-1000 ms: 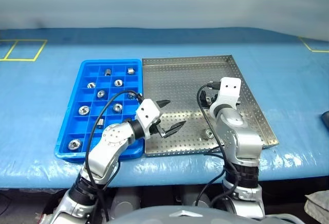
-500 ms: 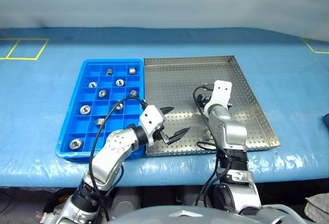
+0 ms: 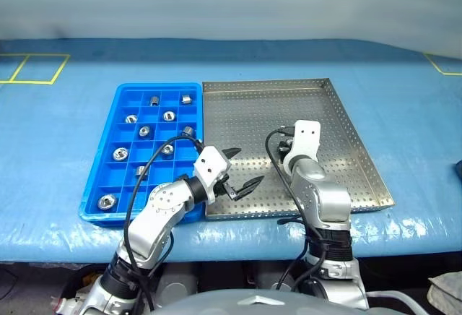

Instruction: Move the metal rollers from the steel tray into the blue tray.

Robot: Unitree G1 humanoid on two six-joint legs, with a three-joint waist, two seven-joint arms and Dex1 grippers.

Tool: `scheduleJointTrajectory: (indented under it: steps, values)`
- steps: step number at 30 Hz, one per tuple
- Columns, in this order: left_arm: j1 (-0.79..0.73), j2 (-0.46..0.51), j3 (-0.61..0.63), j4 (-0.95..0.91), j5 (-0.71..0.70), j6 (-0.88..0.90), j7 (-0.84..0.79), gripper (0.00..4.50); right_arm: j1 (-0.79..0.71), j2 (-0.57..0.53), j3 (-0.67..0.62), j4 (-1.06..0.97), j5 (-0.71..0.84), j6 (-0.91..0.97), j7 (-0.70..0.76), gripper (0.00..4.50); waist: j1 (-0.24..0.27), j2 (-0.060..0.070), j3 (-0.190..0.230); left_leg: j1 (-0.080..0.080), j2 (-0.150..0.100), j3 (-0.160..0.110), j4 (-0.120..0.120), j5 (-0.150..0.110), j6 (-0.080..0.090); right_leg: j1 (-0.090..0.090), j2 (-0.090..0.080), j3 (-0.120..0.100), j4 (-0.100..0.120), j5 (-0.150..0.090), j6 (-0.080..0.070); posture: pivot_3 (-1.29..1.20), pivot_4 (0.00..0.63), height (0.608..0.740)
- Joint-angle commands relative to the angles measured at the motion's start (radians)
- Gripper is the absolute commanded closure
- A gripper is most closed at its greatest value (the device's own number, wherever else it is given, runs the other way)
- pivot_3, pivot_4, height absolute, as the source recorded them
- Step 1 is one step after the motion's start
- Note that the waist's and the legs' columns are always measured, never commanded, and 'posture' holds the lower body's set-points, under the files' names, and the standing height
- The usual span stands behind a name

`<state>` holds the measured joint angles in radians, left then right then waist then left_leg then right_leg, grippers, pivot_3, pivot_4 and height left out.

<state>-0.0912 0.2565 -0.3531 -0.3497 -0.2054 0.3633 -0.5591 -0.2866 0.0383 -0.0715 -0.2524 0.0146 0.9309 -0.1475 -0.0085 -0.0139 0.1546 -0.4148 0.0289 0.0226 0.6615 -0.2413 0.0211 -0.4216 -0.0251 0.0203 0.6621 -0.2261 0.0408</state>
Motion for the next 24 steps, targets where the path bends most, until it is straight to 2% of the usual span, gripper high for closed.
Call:
scheduleJointTrajectory:
  steps: [1,9,13,24]
  values:
    - [-0.001,-0.008,0.031,-0.036,-0.007,-0.028,0.013,0.0,-0.015,-0.038,0.069,-0.162,0.0,0.057,0.048,2.71,0.0,0.0,0.0,0.0,0.0,0.0,0.0,0.0,0.0,0.0,0.0,0.0,0.0,0.0,0.001,0.11,0.15,0.74]
    - [0.001,0.017,0.111,-0.038,0.006,-0.059,0.047,0.0,-0.081,-0.11,0.2,-0.314,0.035,0.164,0.161,2.71,0.002,0.0,0.0,0.0,0.0,0.0,0.0,0.0,0.0,0.0,0.001,-0.001,0.0,-0.001,0.001,0.14,0.15,0.74]
    - [0.028,0.039,0.189,-0.06,-0.021,-0.055,0.059,0.0,-0.125,-0.048,0.221,-0.278,0.067,0.158,0.176,2.71,0.01,0.0,0.0,0.0,0.0,-0.001,-0.001,0.0,0.0,0.0,0.001,-0.001,0.0,-0.001,0.001,0.19,0.15,0.74]
    - [0.186,0.1,0.367,-0.197,-0.054,-0.04,0.092,0.0,-0.191,0.042,0.349,-0.148,0.092,0.103,0.234,2.71,0.078,0.0,0.0,-0.002,0.001,-0.002,-0.002,0.0,0.0,-0.002,-0.001,-0.002,-0.002,0.0,-0.001,0.36,0.15,0.74]
